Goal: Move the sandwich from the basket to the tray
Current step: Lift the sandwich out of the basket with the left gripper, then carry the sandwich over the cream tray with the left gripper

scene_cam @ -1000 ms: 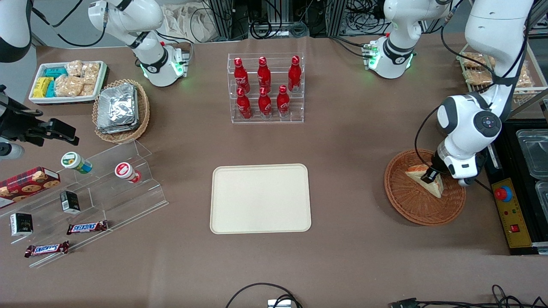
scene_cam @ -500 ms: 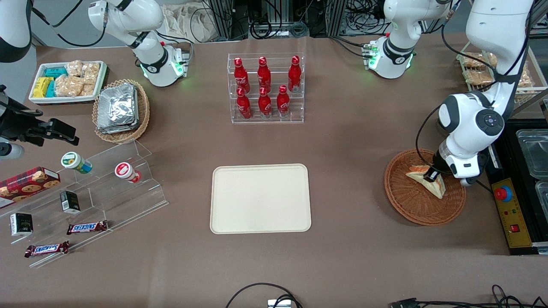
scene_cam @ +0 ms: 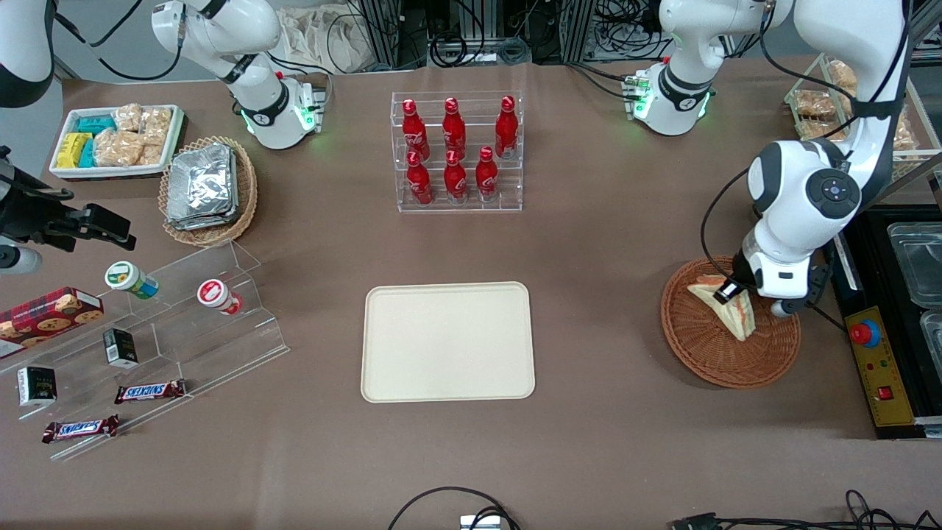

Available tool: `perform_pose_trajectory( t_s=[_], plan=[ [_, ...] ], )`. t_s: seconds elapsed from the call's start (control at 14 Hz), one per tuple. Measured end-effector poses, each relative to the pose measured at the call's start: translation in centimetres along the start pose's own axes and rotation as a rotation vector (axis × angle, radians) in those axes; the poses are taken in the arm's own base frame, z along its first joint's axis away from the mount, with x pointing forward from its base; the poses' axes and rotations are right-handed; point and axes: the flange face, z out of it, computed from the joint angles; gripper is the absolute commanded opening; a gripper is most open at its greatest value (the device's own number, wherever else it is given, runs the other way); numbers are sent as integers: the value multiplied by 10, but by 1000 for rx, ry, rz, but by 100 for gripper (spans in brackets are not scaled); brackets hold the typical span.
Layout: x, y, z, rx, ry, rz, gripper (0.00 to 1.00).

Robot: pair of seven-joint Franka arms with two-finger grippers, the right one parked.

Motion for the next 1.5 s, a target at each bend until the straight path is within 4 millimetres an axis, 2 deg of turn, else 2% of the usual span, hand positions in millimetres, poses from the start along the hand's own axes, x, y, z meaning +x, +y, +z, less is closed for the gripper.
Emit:
perform_pose_trajectory(
  t_s=[0.5,0.86,1.07,1.36,1.5],
  plan=[
    [-9,57,-59,12,-22,252,20],
    [-36,113,-105,-20,-6,355,17],
    [-49,136,-118,-19,2,411,17],
    [-81,195,-135,-20,-12,479,17],
    [-99,222,-133,-12,8,492,17]
  ],
)
